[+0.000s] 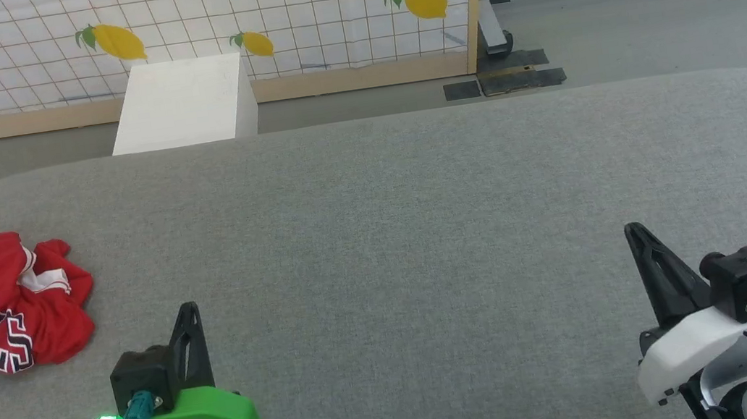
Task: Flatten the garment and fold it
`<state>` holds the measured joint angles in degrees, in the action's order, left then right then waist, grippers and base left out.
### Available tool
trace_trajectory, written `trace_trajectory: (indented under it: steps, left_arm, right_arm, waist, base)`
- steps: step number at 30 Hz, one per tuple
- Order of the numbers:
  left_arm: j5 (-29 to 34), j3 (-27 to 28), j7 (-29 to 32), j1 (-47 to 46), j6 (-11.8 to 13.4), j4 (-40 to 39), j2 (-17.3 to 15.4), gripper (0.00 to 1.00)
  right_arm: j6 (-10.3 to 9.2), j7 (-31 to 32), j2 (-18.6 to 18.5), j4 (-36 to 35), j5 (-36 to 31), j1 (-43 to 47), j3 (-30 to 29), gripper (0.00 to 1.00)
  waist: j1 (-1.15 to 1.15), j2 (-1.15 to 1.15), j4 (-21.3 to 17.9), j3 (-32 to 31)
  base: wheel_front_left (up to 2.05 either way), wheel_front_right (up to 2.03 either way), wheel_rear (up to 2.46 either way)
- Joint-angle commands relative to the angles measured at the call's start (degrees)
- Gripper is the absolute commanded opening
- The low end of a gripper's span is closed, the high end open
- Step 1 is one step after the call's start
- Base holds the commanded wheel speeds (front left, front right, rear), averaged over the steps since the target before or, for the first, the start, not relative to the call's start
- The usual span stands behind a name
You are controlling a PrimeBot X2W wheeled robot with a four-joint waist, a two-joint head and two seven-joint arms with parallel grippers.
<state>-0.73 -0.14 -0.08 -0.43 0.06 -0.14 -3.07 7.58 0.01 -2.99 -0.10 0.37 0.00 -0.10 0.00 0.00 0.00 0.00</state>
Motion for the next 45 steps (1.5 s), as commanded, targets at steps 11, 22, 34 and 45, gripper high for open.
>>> trace_trajectory:
  steps: [11, 22, 34, 45]
  left_arm:
    - [0.0, 0.0, 0.0, 0.0, 0.0, 0.0, 0.0, 1.0]
    - [-0.5, -0.4, -1.0, -0.4, 0.9, 0.4, 0.0, 1.0]
    - [-0.9, -0.7, -2.4, -1.0, 2.0, 0.9, 0.0, 1.0]
    - [-1.5, -1.1, -3.7, -1.5, 2.8, 1.2, 0.0, 1.0]
  right_arm:
    - [0.0, 0.0, 0.0, 0.0, 0.0, 0.0, 0.0, 1.0]
    - [-0.01, -1.0, 0.0, 0.1, 0.4, -0.4, -1.0, 1.0]
    - [-0.01, -2.4, 0.0, 0.1, 1.7, -0.9, -2.3, 1.0]
    - [-0.02, -3.7, 0.0, 0.0, 3.3, -1.2, -3.1, 1.0]
  waist:
    - [0.0, 0.0, 0.0, 0.0]
    - [0.0, 0.0, 0.0, 0.1]
    - [0.0, 0.0, -0.1, 0.5]
    - [0.0, 0.0, -0.1, 0.7]
  base:
    - [0.0, 0.0, 0.0]
    - [0.0, 0.0, 0.0]
    - [0.0, 0.0, 0.0]
    - [0.0, 0.0, 0.0]
